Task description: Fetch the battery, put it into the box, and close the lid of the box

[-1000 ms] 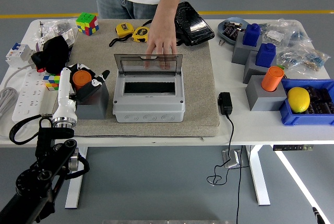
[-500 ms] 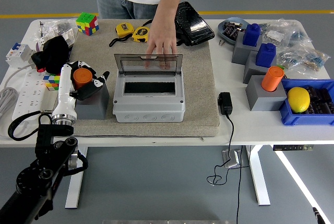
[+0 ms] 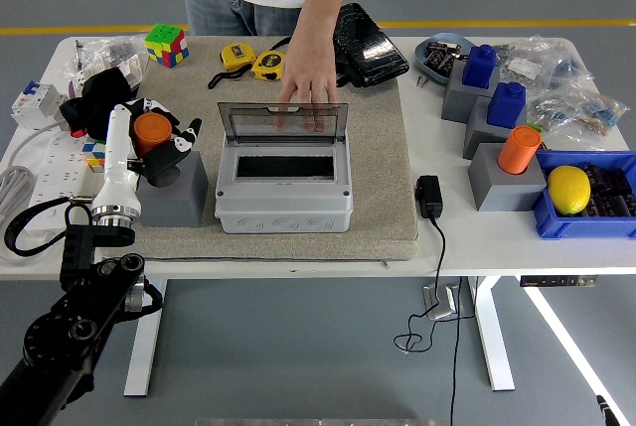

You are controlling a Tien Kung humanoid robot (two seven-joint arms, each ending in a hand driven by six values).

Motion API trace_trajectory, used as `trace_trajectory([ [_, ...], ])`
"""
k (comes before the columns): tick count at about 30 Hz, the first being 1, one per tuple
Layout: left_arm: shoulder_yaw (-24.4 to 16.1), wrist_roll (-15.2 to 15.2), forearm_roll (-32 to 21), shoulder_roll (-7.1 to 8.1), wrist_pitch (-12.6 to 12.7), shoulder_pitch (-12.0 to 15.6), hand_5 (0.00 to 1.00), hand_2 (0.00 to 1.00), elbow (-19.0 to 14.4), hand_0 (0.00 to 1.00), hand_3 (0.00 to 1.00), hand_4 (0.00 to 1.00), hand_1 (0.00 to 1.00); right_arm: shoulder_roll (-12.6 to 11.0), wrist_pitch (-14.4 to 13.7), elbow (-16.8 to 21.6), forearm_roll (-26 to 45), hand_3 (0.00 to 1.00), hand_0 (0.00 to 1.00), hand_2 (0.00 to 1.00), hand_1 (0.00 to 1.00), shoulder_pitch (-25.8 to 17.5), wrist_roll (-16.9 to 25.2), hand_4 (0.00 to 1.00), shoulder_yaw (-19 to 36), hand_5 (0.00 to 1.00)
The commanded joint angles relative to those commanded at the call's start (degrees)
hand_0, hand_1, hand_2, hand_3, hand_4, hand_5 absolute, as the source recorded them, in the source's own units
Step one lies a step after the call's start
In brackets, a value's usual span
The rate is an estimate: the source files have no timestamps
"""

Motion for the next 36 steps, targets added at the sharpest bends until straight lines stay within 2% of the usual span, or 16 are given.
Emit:
trace_trajectory([
  [8, 1.35, 6.79, 15.44, 1.55, 0.60, -0.28, 0.002, 0.293, -6.21, 0.169, 0.285, 0.706, 0.341, -0.04, 0.01, 0.00, -0.06, 0.797, 0.823, 0.757, 0.771, 0.17, 0.04, 0.998, 0.27, 0.998],
  [10, 2.15, 8.94, 19.83, 2.39, 0.16, -0.16, 0.002, 0.293, -8.37, 0.169, 0.285, 0.706, 0.341, -0.07, 0.03, 0.00, 0.05, 0.797, 0.823, 0.757, 0.771, 0.19, 0.08, 0.998, 0.25, 0.998],
  [13, 3.52, 12.08, 26.31, 4.00, -0.84, -0.06, 0.002, 0.287, -11.18, 0.168, 0.280, 0.703, 0.341, -0.12, 0.01, 0.00, -0.09, 0.796, 0.823, 0.757, 0.771, 0.23, 0.04, 0.998, 0.53, 0.998],
  [20, 10.37, 20.76, 42.84, 10.69, -6.15, 0.08, 0.002, 0.283, -19.77, 0.169, 0.277, 0.697, 0.341, -0.30, 0.03, 0.00, -0.15, 0.796, 0.823, 0.756, 0.770, 0.32, 0.08, 0.998, 0.89, 0.998],
  [23, 12.38, 22.54, 43.40, 11.99, -8.04, 0.30, 0.002, 0.279, -22.64, 0.170, 0.277, 0.692, 0.344, -0.34, 0.02, 0.00, -0.07, 0.796, 0.824, 0.756, 0.771, 0.42, 0.12, 0.998, 0.83, 0.998],
  [26, 14.24, 23.79, 43.40, 12.65, -9.57, 0.64, 0.002, 0.279, -25.08, 0.170, 0.277, 0.692, 0.344, -0.39, 0.00, 0.00, -0.11, 0.796, 0.824, 0.756, 0.771, 0.52, 0.17, 0.998, 0.98, 0.998],
  [32, 18.44, 26.45, 43.40, 12.22, -12.61, 1.12, 0.002, 0.278, -27.62, 0.170, 0.275, 0.684, 0.345, -0.64, -0.03, 0.00, -0.69, 0.795, 0.825, 0.756, 0.770, 0.51, 0.08, 0.998, 1.84, 0.998],
  [35, 20.77, 27.59, 43.40, 11.58, -14.03, 0.50, 0.002, 0.278, -26.88, 0.170, 0.275, 0.684, 0.345, -0.77, -0.01, 0.00, -1.14, 0.795, 0.825, 0.756, 0.770, 0.53, -0.01, 0.998, 2.20, 0.998],
  [36, 21.48, 27.80, 43.40, 11.42, -14.29, 0.22, 0.002, 0.277, -26.40, 0.167, 0.275, 0.678, 0.297, -0.79, -0.02, 0.00, -1.27, 0.795, 0.825, 0.756, 0.770, 0.56, -0.02, 0.998, 2.26, 0.998],
])
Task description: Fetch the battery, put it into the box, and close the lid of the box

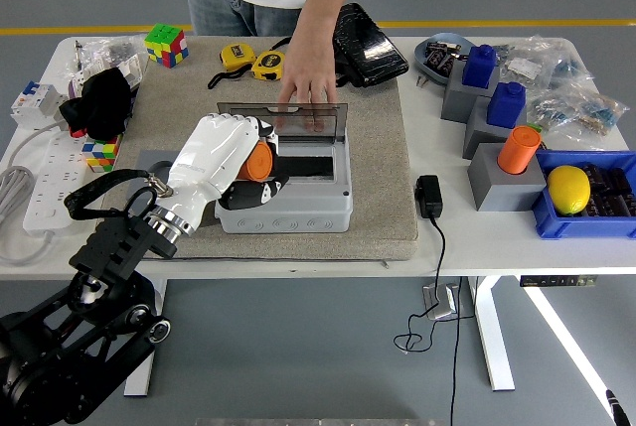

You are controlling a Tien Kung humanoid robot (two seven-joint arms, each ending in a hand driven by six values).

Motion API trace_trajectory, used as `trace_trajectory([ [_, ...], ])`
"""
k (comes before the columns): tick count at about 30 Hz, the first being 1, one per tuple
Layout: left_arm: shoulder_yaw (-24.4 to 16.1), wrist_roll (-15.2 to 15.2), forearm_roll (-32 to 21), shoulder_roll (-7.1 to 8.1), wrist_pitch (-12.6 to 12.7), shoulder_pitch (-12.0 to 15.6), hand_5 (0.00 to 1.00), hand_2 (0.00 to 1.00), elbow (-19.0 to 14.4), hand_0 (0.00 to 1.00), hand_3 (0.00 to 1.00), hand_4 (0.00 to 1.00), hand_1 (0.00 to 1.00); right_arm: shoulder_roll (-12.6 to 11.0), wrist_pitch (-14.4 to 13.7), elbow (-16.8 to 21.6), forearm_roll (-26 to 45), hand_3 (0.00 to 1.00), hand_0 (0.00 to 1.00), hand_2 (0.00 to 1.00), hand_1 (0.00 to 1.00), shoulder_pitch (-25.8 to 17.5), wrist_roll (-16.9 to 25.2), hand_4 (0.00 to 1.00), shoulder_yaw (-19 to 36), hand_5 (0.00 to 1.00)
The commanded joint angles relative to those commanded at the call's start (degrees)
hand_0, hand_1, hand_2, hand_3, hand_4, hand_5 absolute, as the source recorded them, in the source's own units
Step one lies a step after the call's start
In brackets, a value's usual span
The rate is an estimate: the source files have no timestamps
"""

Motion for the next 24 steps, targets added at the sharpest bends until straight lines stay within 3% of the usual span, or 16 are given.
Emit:
trace_trajectory([
  [4, 2.15, 0.40, 0.00, -0.34, 0.08, -1.05, 0.002, 0.277, 2.05, 0.167, 0.275, 0.678, 0.297, -0.09, -0.05, 0.00, 0.09, 0.795, 0.825, 0.756, 0.770, 0.21, 0.12, 0.998, -0.23, 0.998],
  [5, 2.44, 0.44, 0.00, -0.34, 0.14, -1.18, 0.002, 0.247, 2.31, 0.148, 0.266, 0.672, 0.162, -0.10, -0.06, 0.00, 0.10, 0.795, 0.825, 0.756, 0.770, 0.22, 0.12, 0.998, -0.28, 0.998],
  [24, 4.51, 0.03, 0.00, -2.24, 0.09, -4.30, 0.002, 0.247, 6.85, 0.124, 0.268, 0.685, 0.135, -0.25, -0.18, 0.00, -0.04, 0.795, 0.823, 0.756, 0.771, 0.20, 0.03, 0.998, -0.46, 0.998],
])
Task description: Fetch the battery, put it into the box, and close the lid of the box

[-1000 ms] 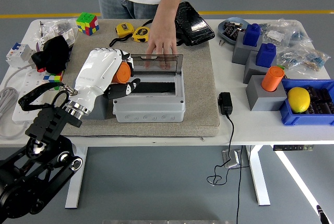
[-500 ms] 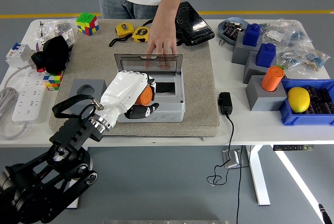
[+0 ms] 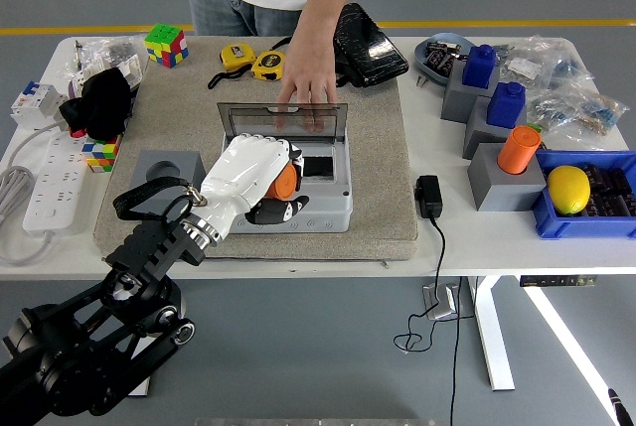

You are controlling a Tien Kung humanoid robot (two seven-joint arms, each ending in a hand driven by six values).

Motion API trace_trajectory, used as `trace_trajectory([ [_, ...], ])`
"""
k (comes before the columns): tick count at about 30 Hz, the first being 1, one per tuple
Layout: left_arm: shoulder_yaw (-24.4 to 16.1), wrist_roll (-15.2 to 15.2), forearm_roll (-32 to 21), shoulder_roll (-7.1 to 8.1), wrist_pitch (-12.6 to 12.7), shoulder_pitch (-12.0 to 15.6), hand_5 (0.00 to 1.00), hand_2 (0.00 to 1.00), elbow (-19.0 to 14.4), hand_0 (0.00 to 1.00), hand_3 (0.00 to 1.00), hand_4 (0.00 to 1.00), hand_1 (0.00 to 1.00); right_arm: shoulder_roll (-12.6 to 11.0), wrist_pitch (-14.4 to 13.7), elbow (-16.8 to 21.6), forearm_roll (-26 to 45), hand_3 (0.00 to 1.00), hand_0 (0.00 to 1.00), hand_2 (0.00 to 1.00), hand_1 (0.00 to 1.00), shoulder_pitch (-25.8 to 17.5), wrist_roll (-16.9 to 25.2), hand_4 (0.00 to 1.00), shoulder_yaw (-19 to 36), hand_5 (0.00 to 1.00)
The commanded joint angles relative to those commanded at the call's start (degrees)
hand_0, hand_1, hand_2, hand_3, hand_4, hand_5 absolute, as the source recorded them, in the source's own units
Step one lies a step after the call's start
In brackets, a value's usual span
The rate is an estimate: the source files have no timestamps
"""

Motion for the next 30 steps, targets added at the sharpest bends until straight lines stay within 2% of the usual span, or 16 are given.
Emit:
trace_trajectory([
  [6, 0.01, -0.39, 0.00, -1.74, 0.31, -2.24, 0.002, 0.246, 2.61, 0.125, 0.268, 0.682, 0.139, -0.04, 0.01, 0.00, 0.00, 0.794, 0.823, 0.755, 0.770, 0.12, -0.10, 0.998, -0.06, 0.998],
  [15, -0.43, -0.79, 0.00, -5.66, 1.04, -5.07, 0.002, 0.245, 7.65, 0.129, 0.268, 0.682, 0.140, 0.02, 0.05, 0.00, 0.11, 0.794, 0.823, 0.755, 0.770, 0.30, -0.11, 0.998, -0.26, 0.998],
  [21, 0.80, -1.01, 0.00, -7.81, 1.96, -5.32, 0.002, 0.246, 10.10, 0.128, 0.268, 0.683, 0.143, 0.00, 0.05, 0.00, 0.20, 0.794, 0.823, 0.756, 0.770, 0.40, -0.08, 0.998, -0.46, 0.998],
  [30, 0.72, -1.62, 0.00, -9.51, 3.54, -5.80, 0.002, 0.246, 11.31, 0.132, 0.267, 0.680, 0.143, 0.01, 0.09, 0.00, 0.35, 0.794, 0.822, 0.755, 0.769, 0.45, -0.05, 0.998, -0.76, 0.998],
])
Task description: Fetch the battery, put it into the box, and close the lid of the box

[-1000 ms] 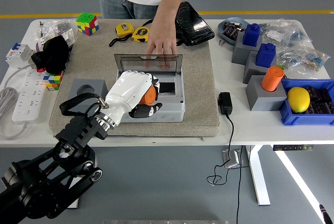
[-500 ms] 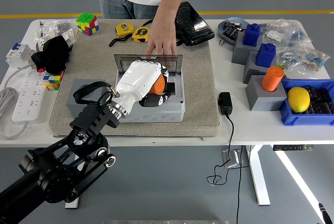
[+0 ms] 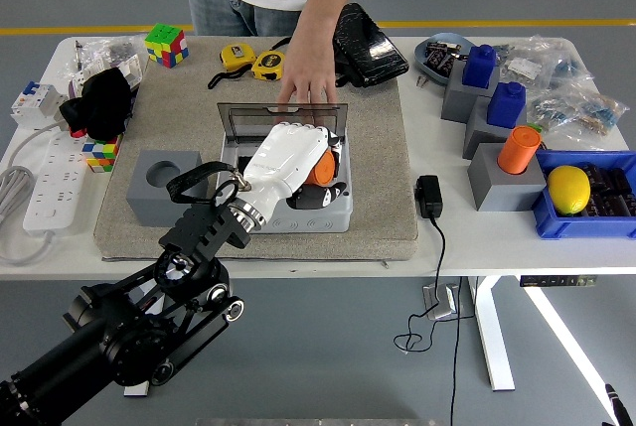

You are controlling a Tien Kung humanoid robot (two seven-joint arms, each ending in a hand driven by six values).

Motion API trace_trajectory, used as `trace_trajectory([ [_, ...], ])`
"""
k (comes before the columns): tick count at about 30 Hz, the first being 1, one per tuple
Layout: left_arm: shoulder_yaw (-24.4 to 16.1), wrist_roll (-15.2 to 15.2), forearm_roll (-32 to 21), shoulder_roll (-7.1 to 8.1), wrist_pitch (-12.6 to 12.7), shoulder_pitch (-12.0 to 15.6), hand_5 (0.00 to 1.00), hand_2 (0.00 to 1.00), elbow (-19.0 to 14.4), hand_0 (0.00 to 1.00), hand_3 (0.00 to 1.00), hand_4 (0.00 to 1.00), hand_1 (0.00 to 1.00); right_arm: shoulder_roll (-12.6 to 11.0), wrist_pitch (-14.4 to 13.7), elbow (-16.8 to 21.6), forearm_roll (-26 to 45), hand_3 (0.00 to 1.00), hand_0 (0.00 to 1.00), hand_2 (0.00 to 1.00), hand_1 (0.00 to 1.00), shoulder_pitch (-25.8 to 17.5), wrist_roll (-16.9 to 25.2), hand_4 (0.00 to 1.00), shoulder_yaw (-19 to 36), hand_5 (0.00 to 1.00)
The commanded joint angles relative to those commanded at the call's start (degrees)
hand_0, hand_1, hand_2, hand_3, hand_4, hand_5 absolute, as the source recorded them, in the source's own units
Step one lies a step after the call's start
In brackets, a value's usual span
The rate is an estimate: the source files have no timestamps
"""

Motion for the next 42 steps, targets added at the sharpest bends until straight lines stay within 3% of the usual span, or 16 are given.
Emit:
trace_trajectory([
  [13, 0.96, -0.90, 0.00, -1.02, 1.42, -1.13, 0.002, 0.245, 3.81, 0.131, 0.269, 0.673, 0.144, 0.03, 0.05, 0.00, 0.26, 0.794, 0.823, 0.756, 0.770, 0.16, 0.01, 0.998, -0.57, 0.998],
  [23, 1.41, -1.93, 0.00, -1.02, 1.76, -0.72, 0.002, 0.246, 3.97, 0.131, 0.268, 0.674, 0.146, -0.11, 0.02, 0.00, 0.31, 0.794, 0.822, 0.755, 0.770, 0.00, -0.18, 0.998, -0.89, 0.998],
  [24, 1.37, -2.56, 0.00, -1.02, 1.77, -0.67, 0.002, 0.343, 4.11, 0.230, 0.363, 0.813, 0.332, -0.12, 0.02, 0.00, 0.39, 0.794, 0.823, 0.755, 0.770, 0.02, -0.17, 0.998, -0.99, 0.998],
  [29, 1.39, -3.70, -0.03, -1.02, 1.38, -0.51, 0.002, 0.343, 4.60, 0.230, 0.363, 0.813, 0.332, -0.10, 0.02, 0.00, 0.39, 0.794, 0.823, 0.755, 0.770, 0.00, -0.16, 0.998, -0.98, 0.998],
  [30, 1.43, -3.78, -0.10, -1.02, 1.14, -0.46, 0.225, 0.434, 4.74, 0.326, 0.425, 0.945, 0.545, -0.11, 0.01, 0.00, 0.42, 0.794, 0.822, 0.755, 0.770, -0.01, -0.16, 0.998, -0.98, 0.998],
  [35, 1.65, -4.51, -1.66, -0.98, 0.85, -0.26, 0.225, 0.434, 5.27, 0.326, 0.425, 0.945, 0.545, -0.12, 0.02, 0.00, 0.44, 0.794, 0.822, 0.755, 0.770, -0.09, -0.16, 0.998, -0.99, 0.998],
  [36, 1.67, -4.53, -1.72, -0.95, 0.82, -0.27, 0.391, 0.599, 5.29, 0.461, 0.524, 0.970, 0.685, -0.12, 0.02, 0.00, 0.46, 0.794, 0.823, 0.755, 0.769, -0.07, -0.15, 0.998, -0.99, 0.998],
  [41, 1.56, -4.48, -1.49, -0.88, 0.84, -0.37, 0.391, 0.599, 5.36, 0.461, 0.524, 0.970, 0.685, -0.10, 0.08, 0.00, 0.42, 0.794, 0.823, 0.755, 0.769, -0.02, -0.20, 0.998, -0.96, 0.998],
  [42, 1.58, -4.63, -1.38, -0.83, 1.17, -0.37, 0.477, 0.784, 5.25, 0.766, 0.771, 0.993, 0.867, -0.10, 0.11, 0.00, 0.49, 0.794, 0.823, 0.754, 0.770, -0.02, -0.19, 0.998, -1.02, 0.998],
])
